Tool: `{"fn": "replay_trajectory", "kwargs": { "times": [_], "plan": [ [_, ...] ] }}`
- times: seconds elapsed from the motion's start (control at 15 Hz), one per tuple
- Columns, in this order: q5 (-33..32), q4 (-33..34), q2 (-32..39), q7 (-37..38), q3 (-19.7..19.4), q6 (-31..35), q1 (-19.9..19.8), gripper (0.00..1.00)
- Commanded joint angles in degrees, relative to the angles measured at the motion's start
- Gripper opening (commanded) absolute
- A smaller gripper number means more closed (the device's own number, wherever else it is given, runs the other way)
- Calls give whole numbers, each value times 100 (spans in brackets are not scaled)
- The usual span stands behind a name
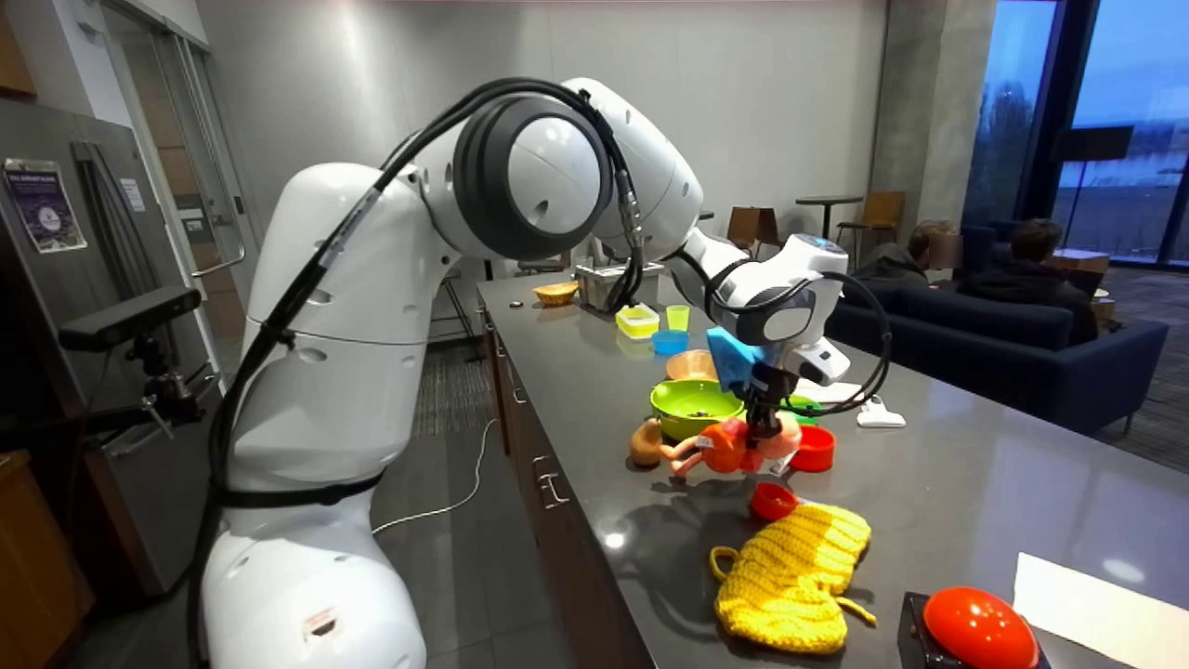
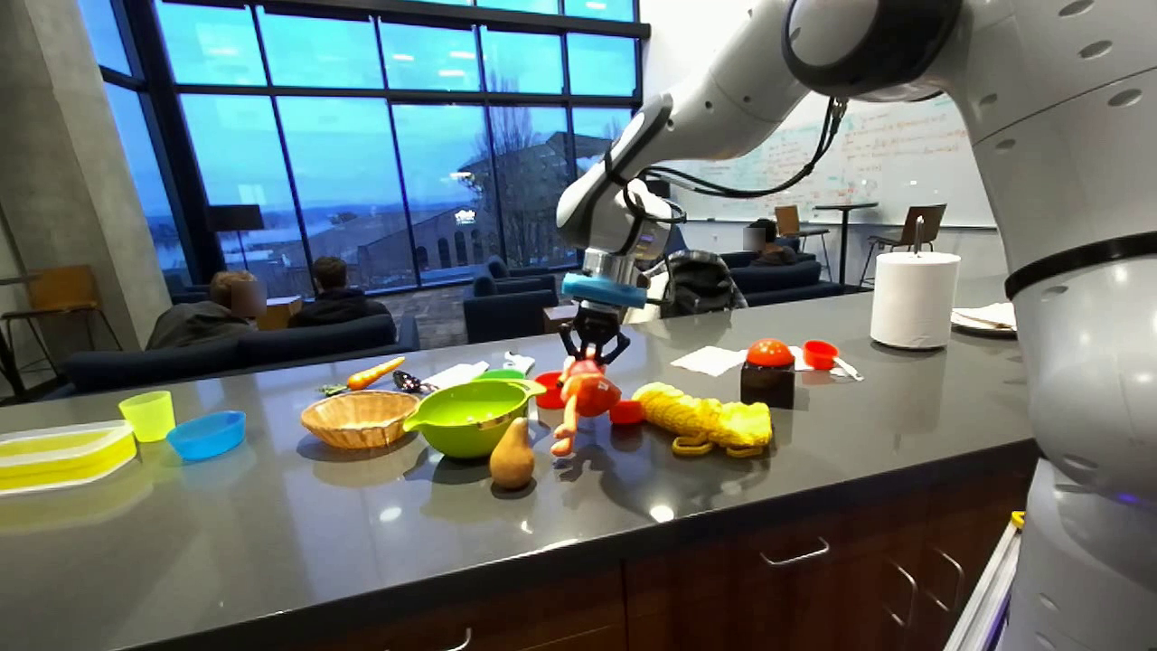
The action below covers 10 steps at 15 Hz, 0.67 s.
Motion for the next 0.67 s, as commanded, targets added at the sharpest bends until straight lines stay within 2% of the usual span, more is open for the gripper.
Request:
{"fn": "replay_trajectory", "kwargs": {
  "times": [0.0, 0.6],
  "plan": [
    [126, -278, -236, 472, -142, 81, -35, 4],
    [179, -1352, -786, 1401, -437, 364, -167, 4]
  ]
}}
